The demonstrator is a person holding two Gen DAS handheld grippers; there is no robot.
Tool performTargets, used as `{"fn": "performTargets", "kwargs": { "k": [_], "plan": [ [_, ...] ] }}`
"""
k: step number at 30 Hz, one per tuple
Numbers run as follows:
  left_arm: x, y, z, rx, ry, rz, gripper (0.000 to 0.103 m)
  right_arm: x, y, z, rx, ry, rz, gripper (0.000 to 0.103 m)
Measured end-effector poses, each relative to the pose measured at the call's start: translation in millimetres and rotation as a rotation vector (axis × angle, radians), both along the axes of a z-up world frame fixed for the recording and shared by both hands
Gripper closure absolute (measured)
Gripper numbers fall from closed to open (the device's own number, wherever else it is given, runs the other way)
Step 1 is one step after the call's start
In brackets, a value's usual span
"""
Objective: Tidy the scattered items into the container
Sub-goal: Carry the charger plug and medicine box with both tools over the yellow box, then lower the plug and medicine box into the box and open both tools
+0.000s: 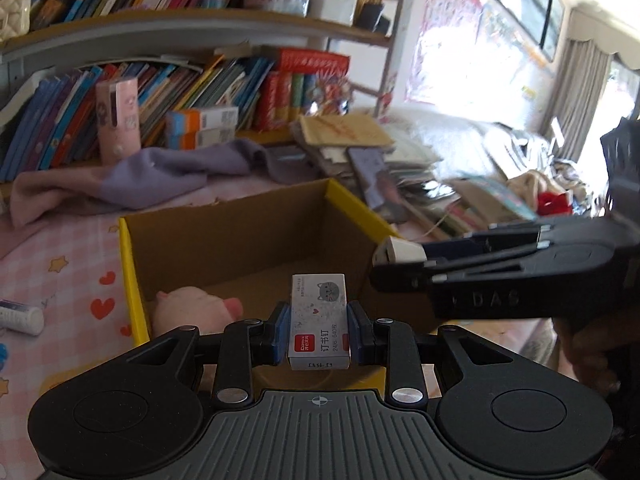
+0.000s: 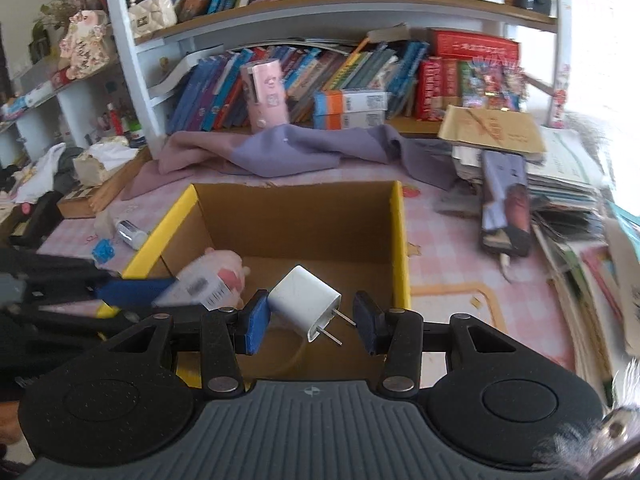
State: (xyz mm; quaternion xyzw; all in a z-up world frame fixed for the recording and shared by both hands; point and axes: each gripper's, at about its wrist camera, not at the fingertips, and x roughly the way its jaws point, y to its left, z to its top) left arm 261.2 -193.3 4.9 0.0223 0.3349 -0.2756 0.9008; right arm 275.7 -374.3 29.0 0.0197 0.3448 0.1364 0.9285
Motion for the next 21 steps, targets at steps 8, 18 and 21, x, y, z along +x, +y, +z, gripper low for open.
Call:
{"fn": "performTargets", "kwargs": {
  "k": [8,18,21],
  "plan": [
    [23,-21,-16,0.088,0.063,0.008,0.074,57,6,-15,-0.013,0.028,0.071,0.060],
    [46,-38,-41,0.186,0.166,0.002,0.074,131,45,-49,-0.136,0.141,0.218,0.060],
    [50,-40,-46,0.211,0.182,0.016,0.074,136,52,-53,-0.161,0.147,0.264,0.060]
  ]
}}
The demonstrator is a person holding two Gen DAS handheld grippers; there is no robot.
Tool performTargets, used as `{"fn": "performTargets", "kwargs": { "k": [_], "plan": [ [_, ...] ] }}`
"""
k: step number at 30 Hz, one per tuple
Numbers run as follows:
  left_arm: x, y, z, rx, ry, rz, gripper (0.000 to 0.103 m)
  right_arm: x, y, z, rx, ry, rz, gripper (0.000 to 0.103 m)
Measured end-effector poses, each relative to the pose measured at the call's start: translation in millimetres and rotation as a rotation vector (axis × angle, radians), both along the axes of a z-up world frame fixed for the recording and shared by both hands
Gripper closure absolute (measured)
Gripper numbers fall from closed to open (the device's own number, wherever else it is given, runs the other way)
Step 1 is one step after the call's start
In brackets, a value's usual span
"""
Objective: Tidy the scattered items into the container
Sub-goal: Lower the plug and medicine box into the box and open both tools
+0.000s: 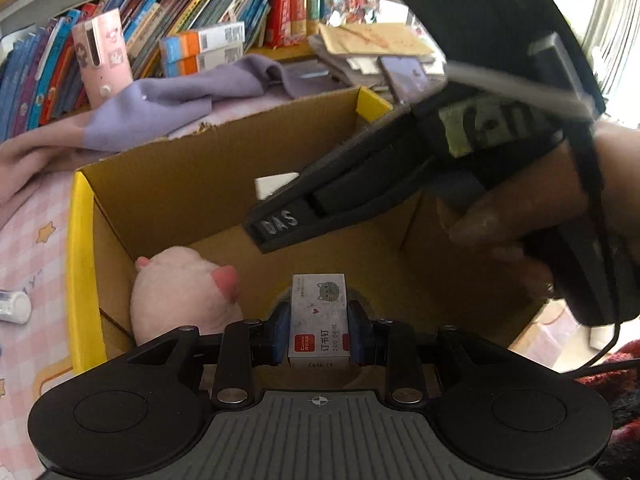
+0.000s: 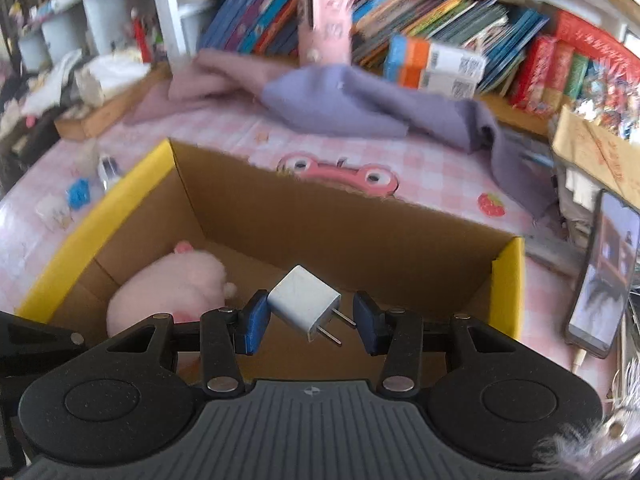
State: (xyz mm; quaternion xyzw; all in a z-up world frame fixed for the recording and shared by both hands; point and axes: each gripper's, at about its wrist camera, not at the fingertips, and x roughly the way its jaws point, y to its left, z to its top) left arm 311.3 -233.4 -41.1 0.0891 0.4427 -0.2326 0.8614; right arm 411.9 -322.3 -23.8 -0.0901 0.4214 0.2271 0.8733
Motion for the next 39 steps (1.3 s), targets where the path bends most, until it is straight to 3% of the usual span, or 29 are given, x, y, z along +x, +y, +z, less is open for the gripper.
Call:
{"fn": "performTargets", "kwargs": {
  "k": [1,2,4,9,13,22,29,39],
  "plan": [
    [1,0,-1,0.003,0.004,0.003,0.074,0,3,-1,-0.028,-0.014,0.018,0.061],
    [2,0,-2,0.002,0.008,0.005,0.074,1,5,-2,-0.048,-0.020,0.027,0.071],
    [2,0,-3,0.008,0.010,0.008,0.074,5,6,-5,-0.042,0.017,0.038,0.077],
    [1,2,-5,0.004,0.016,0.025,0.074,7,6,-8,-0.040,0.052,0.048,0.077],
    [-4,2,-1,-0.006,-0.005,0.029,0.072,6,6,-6,-0.032,0.042,0.049,0.065],
    [-28,16,22,-0.016,-0.124,0.070,0.043,-22,-9,23,0.089,-0.075,-0.010,0.056],
    [-58,38,48,-0.061,-0.257,0.088,0.032,-70,-22,52,0.184,-0.186,-0.100,0.046],
    [-93,72,63,-0.132,-0.345,0.071,0.020,-158,-15,69,0.154,-0.431,-0.213,0.029]
  ]
}}
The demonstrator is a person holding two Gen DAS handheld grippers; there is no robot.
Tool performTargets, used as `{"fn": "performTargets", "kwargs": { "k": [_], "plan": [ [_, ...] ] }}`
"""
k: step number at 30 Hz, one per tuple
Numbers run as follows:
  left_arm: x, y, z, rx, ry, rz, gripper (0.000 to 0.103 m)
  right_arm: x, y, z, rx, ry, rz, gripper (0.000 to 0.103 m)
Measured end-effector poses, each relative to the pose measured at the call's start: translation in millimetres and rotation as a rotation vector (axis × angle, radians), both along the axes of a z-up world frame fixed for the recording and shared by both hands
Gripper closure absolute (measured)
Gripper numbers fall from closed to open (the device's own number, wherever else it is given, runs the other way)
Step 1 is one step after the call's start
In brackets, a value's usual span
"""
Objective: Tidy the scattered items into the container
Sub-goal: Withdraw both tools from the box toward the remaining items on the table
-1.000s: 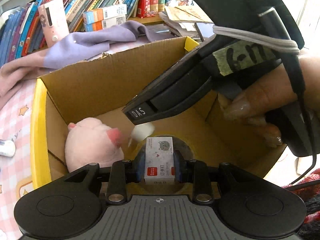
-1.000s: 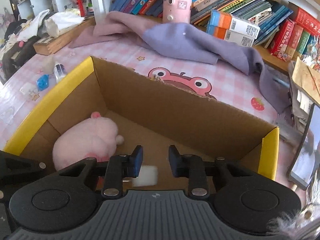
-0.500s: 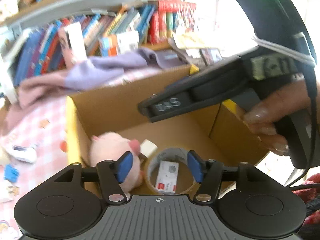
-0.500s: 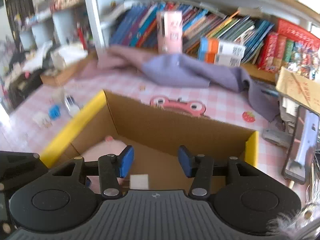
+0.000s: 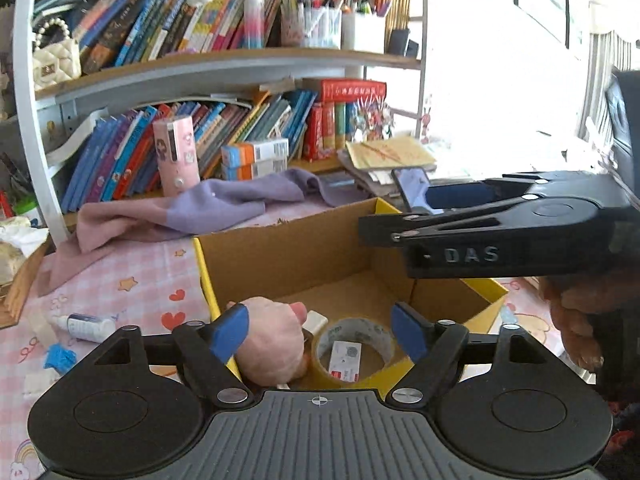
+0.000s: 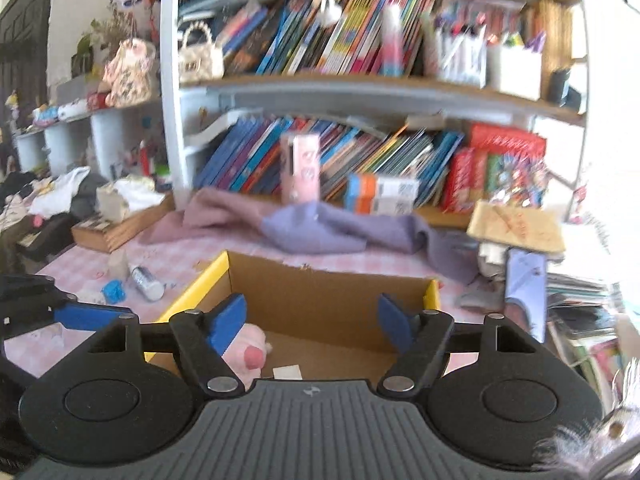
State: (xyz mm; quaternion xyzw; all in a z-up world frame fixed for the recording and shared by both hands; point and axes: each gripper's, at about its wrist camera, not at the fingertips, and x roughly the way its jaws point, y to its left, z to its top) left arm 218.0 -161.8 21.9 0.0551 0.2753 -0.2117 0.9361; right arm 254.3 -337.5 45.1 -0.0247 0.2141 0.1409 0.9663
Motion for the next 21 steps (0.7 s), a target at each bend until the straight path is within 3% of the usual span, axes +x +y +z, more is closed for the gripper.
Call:
{"fn": "performTargets", "kwargs": {
  "k": [2,11,21],
  "plan": [
    [-8,7,1,-0.010,-0.006,-0.010,0.020,-10,2,2,0.010,-0.004,-0.031,0.022],
    [-52,45,-3,-0.036,0.003,-0.059,0.016,-69,34,2,0.012,-0.005,-0.137,0.021],
    [-103,101,-14,-0.090,0.068,-0.024,0.010,-148,72,-12,-0.018,0.014,-0.253,0.017]
  ]
}}
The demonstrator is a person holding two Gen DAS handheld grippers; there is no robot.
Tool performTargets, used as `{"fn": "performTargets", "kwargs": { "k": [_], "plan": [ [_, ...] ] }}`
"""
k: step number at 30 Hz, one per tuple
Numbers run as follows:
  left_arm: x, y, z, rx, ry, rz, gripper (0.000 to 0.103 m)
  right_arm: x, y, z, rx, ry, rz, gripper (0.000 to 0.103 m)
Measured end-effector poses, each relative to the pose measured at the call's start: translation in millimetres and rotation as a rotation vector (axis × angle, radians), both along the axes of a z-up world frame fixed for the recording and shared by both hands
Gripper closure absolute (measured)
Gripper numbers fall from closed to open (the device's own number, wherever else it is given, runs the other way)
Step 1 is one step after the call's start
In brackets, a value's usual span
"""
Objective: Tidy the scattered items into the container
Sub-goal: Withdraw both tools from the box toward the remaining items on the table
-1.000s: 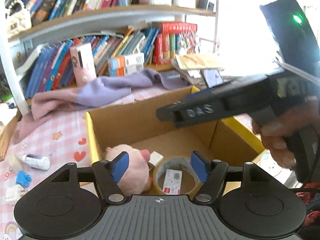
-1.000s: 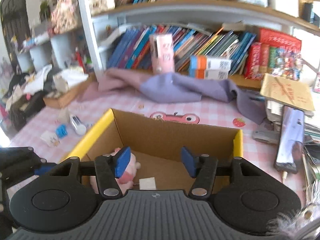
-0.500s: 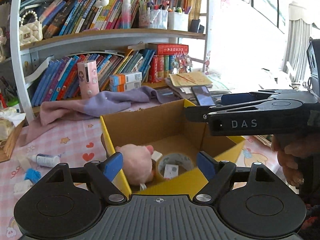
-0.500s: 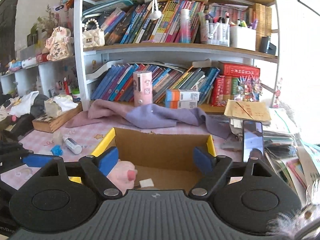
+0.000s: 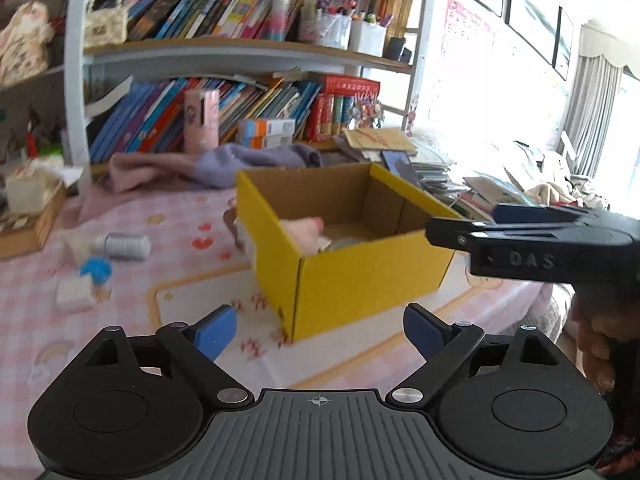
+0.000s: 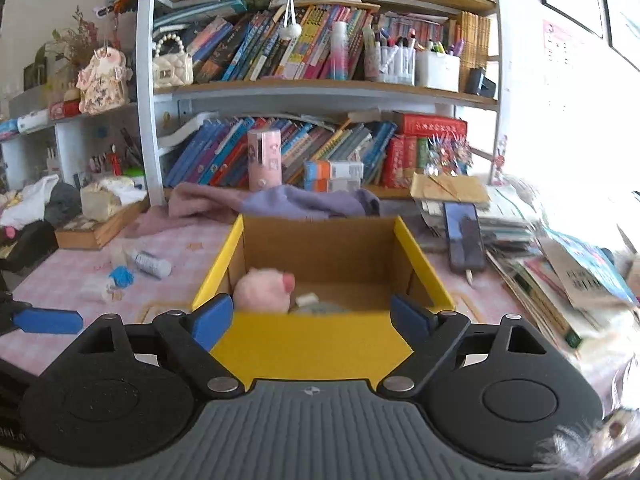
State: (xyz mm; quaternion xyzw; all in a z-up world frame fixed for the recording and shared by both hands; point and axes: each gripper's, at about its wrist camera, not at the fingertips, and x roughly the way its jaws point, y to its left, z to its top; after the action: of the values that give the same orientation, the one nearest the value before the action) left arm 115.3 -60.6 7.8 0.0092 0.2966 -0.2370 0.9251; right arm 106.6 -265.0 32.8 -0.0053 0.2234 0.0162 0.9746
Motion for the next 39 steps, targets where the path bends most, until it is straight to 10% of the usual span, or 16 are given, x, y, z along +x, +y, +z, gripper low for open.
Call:
{"fn": "performTargets", "kwargs": {
  "k": [20,39],
  "plan": [
    [-35,65,-20,0.043,0.110,0.141,0.005,-34,59,-32,0.016,0.229,0.030,0.011],
    [-46,113,-22,0.034,0.129,0.267,0.005,-24,120,-35,-0.029,0.255,0.205,0.010]
  ]
}}
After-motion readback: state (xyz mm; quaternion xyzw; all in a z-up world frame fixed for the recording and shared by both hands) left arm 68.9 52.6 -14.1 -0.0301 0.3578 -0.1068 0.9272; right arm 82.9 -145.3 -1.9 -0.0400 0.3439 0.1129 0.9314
